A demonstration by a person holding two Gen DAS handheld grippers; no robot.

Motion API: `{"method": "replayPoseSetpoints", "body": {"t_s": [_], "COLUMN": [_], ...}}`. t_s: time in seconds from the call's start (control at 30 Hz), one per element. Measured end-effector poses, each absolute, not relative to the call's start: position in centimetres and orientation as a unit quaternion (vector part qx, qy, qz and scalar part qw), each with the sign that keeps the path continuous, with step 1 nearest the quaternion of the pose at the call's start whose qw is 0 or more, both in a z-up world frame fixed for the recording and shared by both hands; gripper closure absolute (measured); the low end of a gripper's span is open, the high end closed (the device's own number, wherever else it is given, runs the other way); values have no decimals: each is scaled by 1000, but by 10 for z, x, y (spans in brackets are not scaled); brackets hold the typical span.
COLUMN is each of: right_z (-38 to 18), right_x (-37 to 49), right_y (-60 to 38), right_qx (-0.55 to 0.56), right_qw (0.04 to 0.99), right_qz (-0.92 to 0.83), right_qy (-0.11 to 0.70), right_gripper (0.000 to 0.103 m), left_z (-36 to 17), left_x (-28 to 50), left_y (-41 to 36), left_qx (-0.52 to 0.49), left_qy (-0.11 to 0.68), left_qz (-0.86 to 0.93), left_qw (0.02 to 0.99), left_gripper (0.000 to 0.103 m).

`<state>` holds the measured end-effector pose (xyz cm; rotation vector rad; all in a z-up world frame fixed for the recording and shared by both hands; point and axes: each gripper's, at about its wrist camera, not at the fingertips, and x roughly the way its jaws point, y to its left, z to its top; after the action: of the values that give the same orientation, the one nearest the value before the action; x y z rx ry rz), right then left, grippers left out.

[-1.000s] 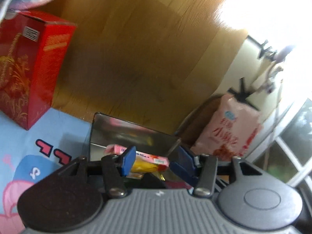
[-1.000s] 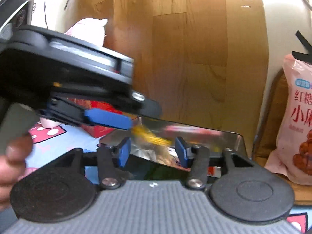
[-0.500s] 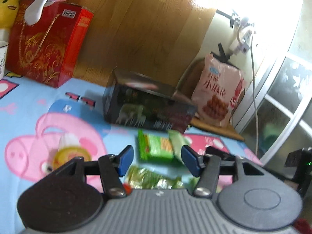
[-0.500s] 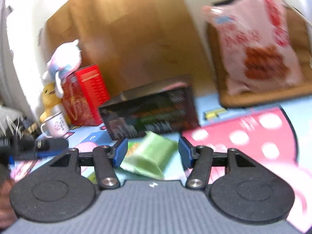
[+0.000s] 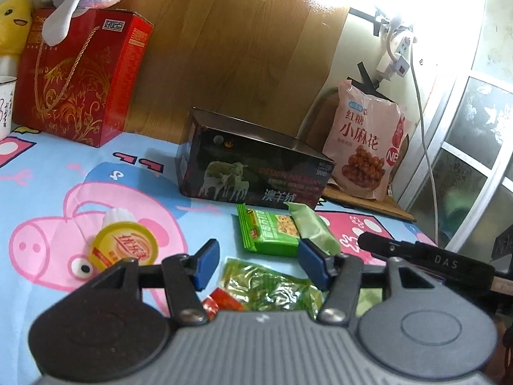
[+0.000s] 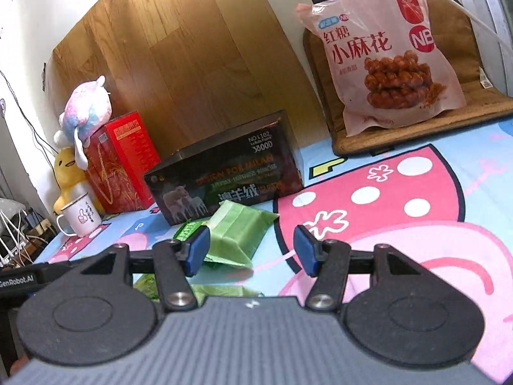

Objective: Organize snacks

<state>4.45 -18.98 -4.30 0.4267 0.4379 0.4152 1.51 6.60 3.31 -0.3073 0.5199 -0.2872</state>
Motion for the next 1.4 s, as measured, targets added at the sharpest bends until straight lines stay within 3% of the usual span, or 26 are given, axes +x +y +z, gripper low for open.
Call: {"method": "replayPoseSetpoints", "body": {"t_s": [1.4], "right_z": [-44], "right_x": [47], "right_y": [-190], "right_qx": [210], "right_qw": [931], "right_qz": [201], "right_qy": [221], "right_gripper": [36], "left_z": [34], "left_x": [14], "left_y": [67], "left_qx": [-151], "left_qy": [251], "left_qz": [-140], "left_qw": [946], "left_gripper": [43]}}
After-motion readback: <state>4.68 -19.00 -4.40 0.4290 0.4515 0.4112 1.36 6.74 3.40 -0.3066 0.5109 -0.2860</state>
